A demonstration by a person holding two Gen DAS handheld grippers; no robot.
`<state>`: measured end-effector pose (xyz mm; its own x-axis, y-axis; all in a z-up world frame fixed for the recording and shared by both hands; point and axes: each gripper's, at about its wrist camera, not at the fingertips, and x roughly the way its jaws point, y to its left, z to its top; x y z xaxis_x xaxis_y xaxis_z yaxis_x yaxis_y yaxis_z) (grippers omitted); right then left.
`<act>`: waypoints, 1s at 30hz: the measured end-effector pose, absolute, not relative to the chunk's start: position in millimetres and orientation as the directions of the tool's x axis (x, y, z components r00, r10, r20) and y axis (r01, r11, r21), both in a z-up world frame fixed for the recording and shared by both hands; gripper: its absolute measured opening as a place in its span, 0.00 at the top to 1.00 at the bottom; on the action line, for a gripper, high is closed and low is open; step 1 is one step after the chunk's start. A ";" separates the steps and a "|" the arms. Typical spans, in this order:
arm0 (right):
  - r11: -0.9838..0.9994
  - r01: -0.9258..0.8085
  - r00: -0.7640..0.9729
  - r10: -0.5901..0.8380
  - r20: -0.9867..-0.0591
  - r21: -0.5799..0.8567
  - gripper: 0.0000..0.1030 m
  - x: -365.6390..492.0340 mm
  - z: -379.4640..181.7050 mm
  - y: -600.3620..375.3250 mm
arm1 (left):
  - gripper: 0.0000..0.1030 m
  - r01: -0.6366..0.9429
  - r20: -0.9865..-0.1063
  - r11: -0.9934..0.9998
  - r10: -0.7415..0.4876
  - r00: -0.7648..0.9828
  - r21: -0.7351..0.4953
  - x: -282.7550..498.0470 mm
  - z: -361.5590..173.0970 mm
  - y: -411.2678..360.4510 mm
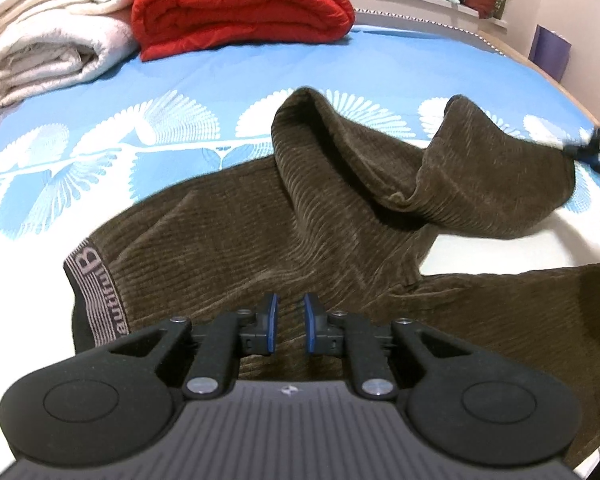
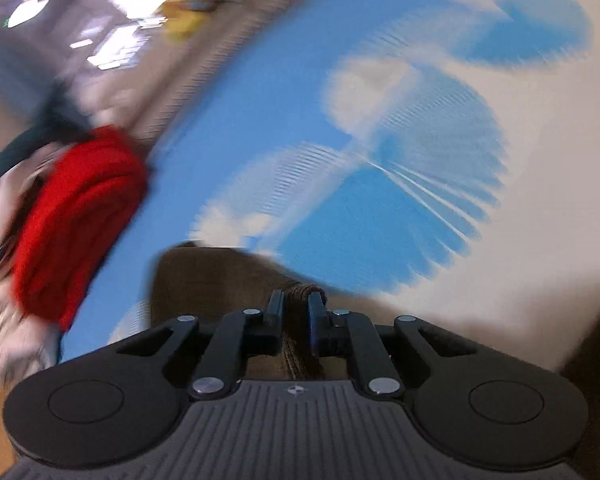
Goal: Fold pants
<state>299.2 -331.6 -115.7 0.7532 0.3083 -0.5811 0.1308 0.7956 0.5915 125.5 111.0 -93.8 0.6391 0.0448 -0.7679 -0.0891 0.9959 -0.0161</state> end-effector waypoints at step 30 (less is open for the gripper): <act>0.625 0.411 0.614 0.347 -0.708 0.663 0.48 318.3 -159.7 -389.9 | 0.50 -0.008 -0.813 0.963 -0.222 0.539 -0.268 261.5 -117.5 51.6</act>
